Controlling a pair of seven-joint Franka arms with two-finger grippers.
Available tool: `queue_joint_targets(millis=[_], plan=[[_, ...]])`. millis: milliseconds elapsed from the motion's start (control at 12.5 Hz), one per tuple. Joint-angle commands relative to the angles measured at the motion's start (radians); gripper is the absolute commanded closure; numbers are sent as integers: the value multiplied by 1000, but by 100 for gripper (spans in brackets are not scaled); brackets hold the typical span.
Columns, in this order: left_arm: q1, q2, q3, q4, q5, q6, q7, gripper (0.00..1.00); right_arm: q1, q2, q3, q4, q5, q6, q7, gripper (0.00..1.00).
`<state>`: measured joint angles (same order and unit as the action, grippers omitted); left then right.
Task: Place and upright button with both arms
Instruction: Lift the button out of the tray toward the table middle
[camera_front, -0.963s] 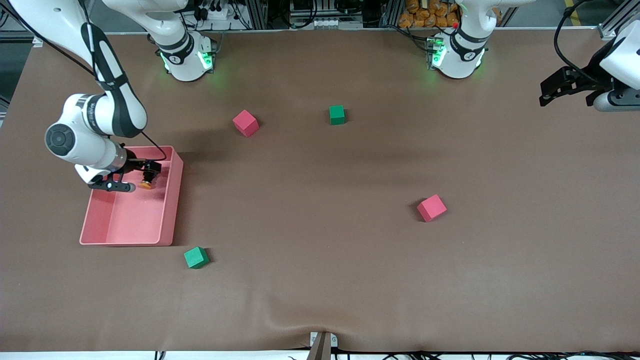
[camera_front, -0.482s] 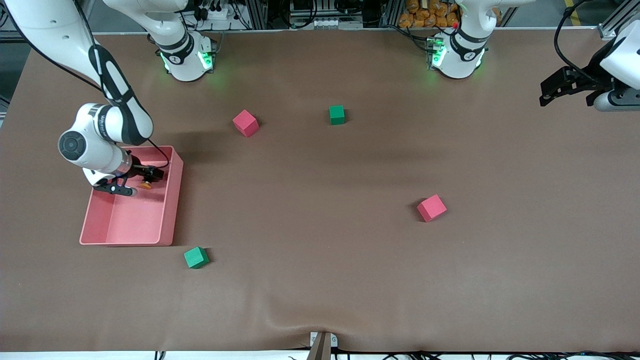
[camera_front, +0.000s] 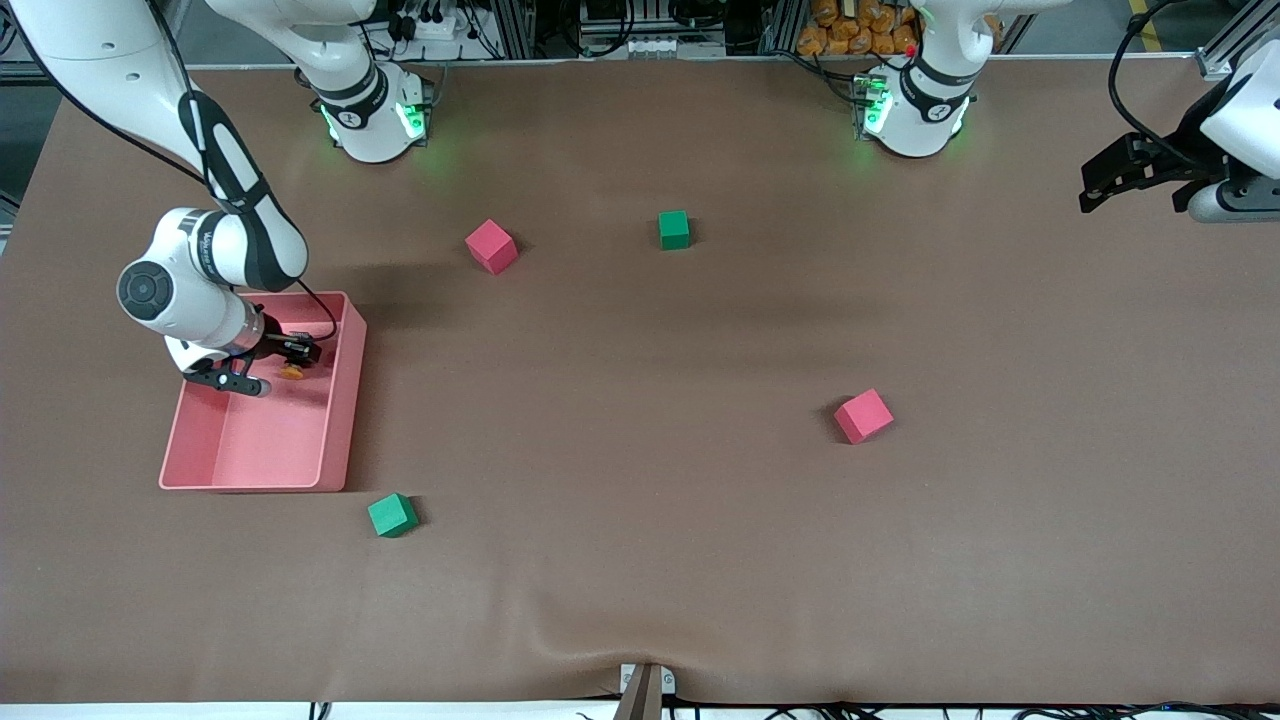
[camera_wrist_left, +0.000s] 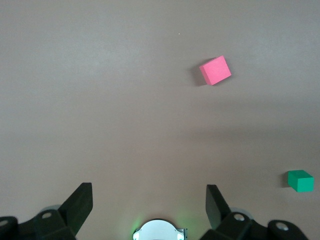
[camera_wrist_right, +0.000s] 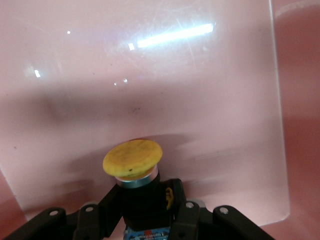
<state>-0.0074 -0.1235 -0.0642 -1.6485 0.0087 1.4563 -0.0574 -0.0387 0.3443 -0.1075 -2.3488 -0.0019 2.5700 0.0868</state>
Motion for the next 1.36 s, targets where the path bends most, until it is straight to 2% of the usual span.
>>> queue_joint_targets(millis=[0,161,321,482,642,803,1043,1284], plan=[[4,5,-5,21,11,-14,14,0,-3,-39,6,-1,2,0,-4,98],[4,2,-5,21,11,-16,14,0,-1,-118,5,2,2,-51,-85,98],[4,4,-5,21,11,-14,13,0,3,-203,9,80,2,-225,-165,100],[3,4,-5,23,5,-14,10,0,63,-249,26,233,2,-482,-206,100],[3,2,-9,27,4,-14,5,0,202,-252,34,409,3,-678,-208,99],[1,4,-9,35,4,-16,8,0,398,-234,42,569,2,-723,-193,98],[1,4,-26,35,2,-16,4,0,583,-99,43,793,11,-720,-188,96],[4,1,-48,35,2,-16,4,0,657,16,43,913,115,-711,12,96]])
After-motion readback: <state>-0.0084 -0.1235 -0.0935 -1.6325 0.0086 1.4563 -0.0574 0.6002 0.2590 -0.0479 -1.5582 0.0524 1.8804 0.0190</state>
